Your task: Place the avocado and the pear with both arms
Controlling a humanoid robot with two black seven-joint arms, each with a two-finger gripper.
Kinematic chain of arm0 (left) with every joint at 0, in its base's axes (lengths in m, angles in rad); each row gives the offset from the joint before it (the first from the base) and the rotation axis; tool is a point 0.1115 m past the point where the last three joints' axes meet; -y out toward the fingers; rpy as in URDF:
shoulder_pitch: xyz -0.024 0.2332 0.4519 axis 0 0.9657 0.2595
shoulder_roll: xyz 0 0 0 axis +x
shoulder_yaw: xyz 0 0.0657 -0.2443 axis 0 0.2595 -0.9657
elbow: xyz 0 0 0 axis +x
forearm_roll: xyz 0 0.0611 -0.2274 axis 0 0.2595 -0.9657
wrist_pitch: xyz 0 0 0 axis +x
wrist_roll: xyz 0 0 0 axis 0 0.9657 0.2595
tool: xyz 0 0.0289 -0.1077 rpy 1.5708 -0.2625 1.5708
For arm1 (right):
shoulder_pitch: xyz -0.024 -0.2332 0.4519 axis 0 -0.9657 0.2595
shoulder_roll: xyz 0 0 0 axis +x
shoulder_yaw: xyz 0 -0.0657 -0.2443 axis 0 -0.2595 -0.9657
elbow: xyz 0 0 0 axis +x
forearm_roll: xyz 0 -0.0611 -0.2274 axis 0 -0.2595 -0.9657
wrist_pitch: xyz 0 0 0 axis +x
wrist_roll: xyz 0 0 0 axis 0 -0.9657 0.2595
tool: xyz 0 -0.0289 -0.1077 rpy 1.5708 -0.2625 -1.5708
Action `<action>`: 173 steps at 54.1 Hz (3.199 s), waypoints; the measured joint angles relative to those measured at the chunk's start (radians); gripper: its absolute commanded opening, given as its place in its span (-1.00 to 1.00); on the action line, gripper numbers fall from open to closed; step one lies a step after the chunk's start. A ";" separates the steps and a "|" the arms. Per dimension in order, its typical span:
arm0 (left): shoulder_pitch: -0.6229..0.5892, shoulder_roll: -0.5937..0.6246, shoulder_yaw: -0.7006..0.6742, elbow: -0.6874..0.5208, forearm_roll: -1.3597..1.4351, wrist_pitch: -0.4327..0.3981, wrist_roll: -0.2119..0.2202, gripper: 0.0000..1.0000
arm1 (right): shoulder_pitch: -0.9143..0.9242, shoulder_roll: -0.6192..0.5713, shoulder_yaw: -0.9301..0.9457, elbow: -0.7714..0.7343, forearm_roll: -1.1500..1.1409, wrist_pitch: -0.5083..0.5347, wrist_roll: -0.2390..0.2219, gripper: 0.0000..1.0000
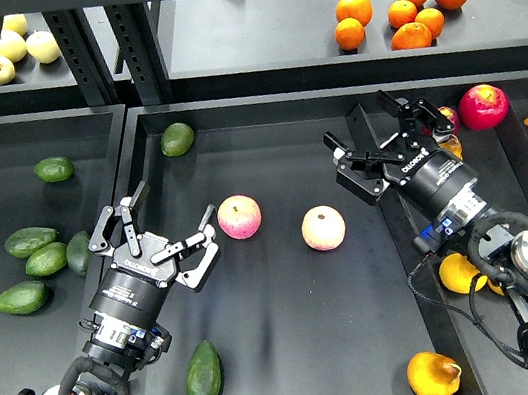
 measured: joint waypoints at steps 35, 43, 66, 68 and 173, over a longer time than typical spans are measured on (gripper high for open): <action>0.001 0.000 -0.018 -0.007 -0.010 0.000 0.009 0.99 | -0.004 0.000 0.000 0.000 0.000 0.005 0.000 0.99; 0.012 0.000 -0.019 -0.006 -0.011 0.000 0.011 0.99 | -0.004 0.000 0.001 0.000 0.000 0.006 0.000 0.99; 0.030 0.000 -0.017 -0.011 -0.011 0.000 0.013 0.99 | -0.004 0.000 0.002 0.000 0.000 0.010 0.000 0.99; 0.030 0.000 -0.015 -0.011 -0.011 0.000 0.014 0.99 | -0.004 0.000 0.002 0.000 0.000 0.010 0.000 0.99; -0.739 0.640 0.639 0.009 0.057 0.000 0.268 0.99 | 0.072 0.000 0.017 -0.007 -0.010 -0.031 0.000 0.99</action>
